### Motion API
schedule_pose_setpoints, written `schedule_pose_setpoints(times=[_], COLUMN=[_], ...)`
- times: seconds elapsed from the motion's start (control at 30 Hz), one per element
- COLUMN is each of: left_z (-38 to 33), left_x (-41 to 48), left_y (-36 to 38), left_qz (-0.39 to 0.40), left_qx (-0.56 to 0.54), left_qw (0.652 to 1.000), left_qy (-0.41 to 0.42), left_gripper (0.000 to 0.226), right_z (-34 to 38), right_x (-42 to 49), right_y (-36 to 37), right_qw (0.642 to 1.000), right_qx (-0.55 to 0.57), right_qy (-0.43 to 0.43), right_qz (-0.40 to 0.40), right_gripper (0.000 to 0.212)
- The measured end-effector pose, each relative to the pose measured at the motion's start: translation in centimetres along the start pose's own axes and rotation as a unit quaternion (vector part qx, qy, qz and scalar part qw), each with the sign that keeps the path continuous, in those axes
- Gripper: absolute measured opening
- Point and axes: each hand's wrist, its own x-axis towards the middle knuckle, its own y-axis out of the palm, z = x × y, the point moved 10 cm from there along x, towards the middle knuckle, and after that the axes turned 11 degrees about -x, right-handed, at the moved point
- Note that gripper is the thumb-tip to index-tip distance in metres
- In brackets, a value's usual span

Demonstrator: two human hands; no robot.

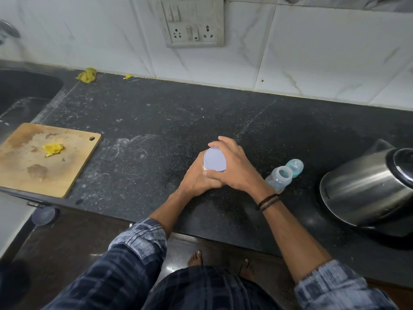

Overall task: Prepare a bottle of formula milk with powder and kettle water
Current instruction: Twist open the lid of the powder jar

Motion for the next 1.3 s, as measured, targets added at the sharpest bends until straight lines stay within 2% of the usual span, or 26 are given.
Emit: schedule_pose_setpoints(times=[0.17, 0.37, 0.53, 1.03, 1.3], left_z=[0.3, -0.8, -0.1, -2.8, -2.2], left_x=[0.0, -0.3, -0.2, -1.1, -0.7], left_y=[0.0, 0.1, 0.0, 0.0, 0.3], left_qz=[0.0, 0.002, 0.0, -0.003, 0.004], left_qx=[-0.001, 0.0, 0.0, -0.025, -0.029], left_qw=[1.0, 1.0, 1.0, 1.0, 1.0], left_qy=[-0.015, 0.01, -0.014, -0.007, -0.003], left_gripper=[0.062, 0.067, 0.063, 0.074, 0.07], right_z=[0.1, 0.0, -0.3, 0.5, 0.9], right_x=[-0.1, 0.1, 0.1, 1.0, 1.2], right_y=[-0.2, -0.1, -0.2, -0.4, -0.5], right_qw=[1.0, 1.0, 1.0, 0.998, 0.993], right_qx=[-0.014, 0.008, -0.009, 0.025, 0.048], right_qy=[0.003, -0.003, 0.009, -0.022, -0.058], right_qz=[-0.007, -0.006, -0.011, 0.048, 0.091], right_gripper=[0.076, 0.082, 0.078, 0.089, 0.081])
